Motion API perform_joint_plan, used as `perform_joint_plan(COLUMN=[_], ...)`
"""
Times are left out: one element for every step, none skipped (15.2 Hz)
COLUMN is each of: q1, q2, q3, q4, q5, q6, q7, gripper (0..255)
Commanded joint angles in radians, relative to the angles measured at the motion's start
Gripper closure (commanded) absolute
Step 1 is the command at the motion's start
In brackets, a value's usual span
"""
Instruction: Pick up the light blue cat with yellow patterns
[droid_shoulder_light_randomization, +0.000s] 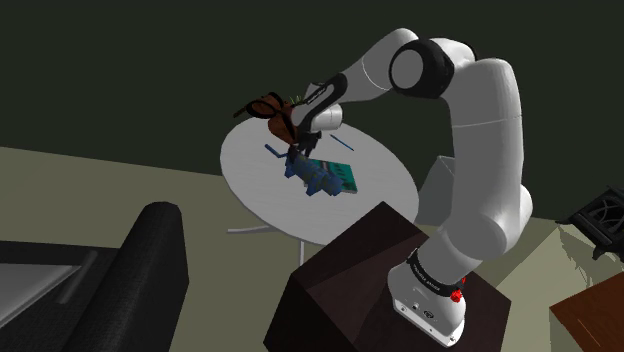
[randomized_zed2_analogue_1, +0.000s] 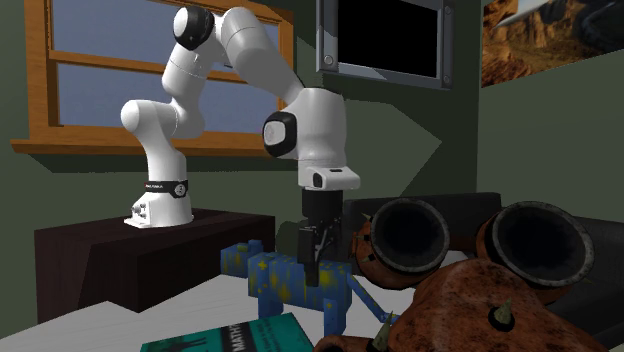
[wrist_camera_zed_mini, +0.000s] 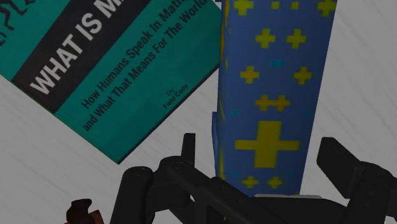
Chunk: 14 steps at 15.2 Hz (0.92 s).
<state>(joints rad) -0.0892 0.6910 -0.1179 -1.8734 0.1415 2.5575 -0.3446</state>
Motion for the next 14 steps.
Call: perform_joint_plan(q1=[-0.004,-0.004,-0.004,-0.003,-0.003,-0.003,-0.003,-0.003,-0.003,-0.003,-0.003,-0.003,-0.004,-0.002], q2=[0.032,0.032,0.032,0.032,0.032,0.032,0.031,0.032,0.031,0.031,0.031,0.031,0.032,0.020], q3=[0.005,0.005,0.005,0.005,0.005,0.005,0.005,0.005,0.005,0.005,0.005,0.005,0.005,0.003], q4=[0.014,0.014,0.014,0.015,0.015,0.014,0.013,0.014,0.013,0.013,0.013,0.013,0.014,0.010], q5=[0.004,0.004,0.004,0.004,0.004,0.004,0.004,0.004,0.004,0.004,0.004,0.004,0.004,0.003], q6=[0.018,0.018,0.018,0.018,0.018,0.018,0.018,0.018,0.019,0.019,0.019,0.019,0.018,0.010], q7=[-0.003,-0.003,-0.003,-0.002,-0.002,-0.002,-0.002,-0.002,-0.002,-0.002,-0.002,-0.002,-0.003,-0.002], gripper=[0,0,0,255,255,255,255,255,255,255,255,255,255,255])
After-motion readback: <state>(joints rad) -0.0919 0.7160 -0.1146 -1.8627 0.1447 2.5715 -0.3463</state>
